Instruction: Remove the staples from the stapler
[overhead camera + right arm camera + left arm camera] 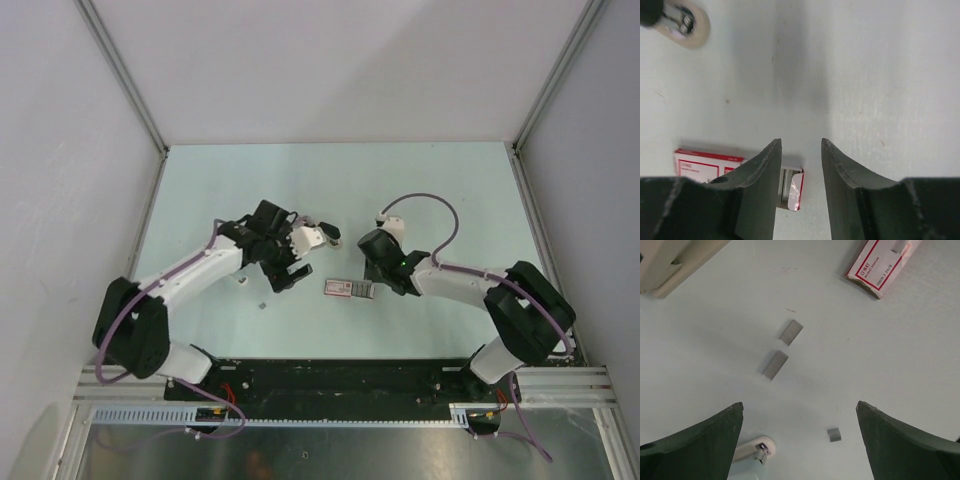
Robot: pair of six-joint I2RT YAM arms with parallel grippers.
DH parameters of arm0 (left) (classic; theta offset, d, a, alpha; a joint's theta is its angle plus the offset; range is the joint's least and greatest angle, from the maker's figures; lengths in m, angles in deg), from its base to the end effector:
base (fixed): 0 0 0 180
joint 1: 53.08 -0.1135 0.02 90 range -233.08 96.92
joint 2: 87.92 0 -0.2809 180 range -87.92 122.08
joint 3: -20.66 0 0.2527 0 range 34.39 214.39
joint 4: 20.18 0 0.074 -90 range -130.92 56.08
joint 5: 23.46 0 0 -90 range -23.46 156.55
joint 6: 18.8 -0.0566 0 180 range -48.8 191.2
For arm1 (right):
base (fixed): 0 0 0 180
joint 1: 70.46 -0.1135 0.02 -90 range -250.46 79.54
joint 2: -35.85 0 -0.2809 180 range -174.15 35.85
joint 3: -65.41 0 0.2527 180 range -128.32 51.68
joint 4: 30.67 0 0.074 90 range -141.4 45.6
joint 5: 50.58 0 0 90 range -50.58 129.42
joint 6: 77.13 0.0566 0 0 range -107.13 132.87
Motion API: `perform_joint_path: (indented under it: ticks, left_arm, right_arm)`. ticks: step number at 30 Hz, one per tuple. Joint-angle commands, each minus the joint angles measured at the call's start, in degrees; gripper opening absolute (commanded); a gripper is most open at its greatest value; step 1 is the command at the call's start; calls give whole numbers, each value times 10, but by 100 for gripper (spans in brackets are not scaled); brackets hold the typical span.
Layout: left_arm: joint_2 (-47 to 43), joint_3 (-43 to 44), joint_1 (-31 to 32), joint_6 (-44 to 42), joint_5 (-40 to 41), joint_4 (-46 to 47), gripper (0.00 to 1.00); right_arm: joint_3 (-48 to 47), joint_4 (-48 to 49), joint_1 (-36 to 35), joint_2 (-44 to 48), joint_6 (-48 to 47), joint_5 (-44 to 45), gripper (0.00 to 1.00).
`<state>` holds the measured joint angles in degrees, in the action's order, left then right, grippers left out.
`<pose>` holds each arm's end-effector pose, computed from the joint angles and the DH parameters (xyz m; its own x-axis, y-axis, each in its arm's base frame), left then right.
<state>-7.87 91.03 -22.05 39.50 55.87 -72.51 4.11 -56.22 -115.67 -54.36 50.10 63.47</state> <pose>0.2357 -0.1540 0.2332 -0.3385 0.8062 -0.4852 0.8920 0.4392 0.1075 0.2385 0.2075 0.1700 -0.7476 0.0312 -0.6634 -0.0363 0.9955 0.0876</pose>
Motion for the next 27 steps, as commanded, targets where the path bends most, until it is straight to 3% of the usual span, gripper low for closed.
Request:
perform_joint_path:
  ticks: [1,5,10,16,23,27]
  left_arm:
    - [53,31,12,-83,16,20,99]
    - [103,41,12,-143,31,29,99]
    - [152,59,12,-179,32,36,98]
    - [190,70,12,-202,39,45,85]
    - [201,78,11,-208,49,61,78]
    - [201,63,11,-222,64,61,64]
  right_arm:
    - [1,44,26,51,-16,-22,43]
    - [3,48,23,85,-16,-21,43]
    - [41,70,-72,145,-7,38,42]
    - [107,103,-122,202,36,46,40]
    - [121,133,-151,210,36,64,39]
    - [121,138,-151,209,35,61,38]
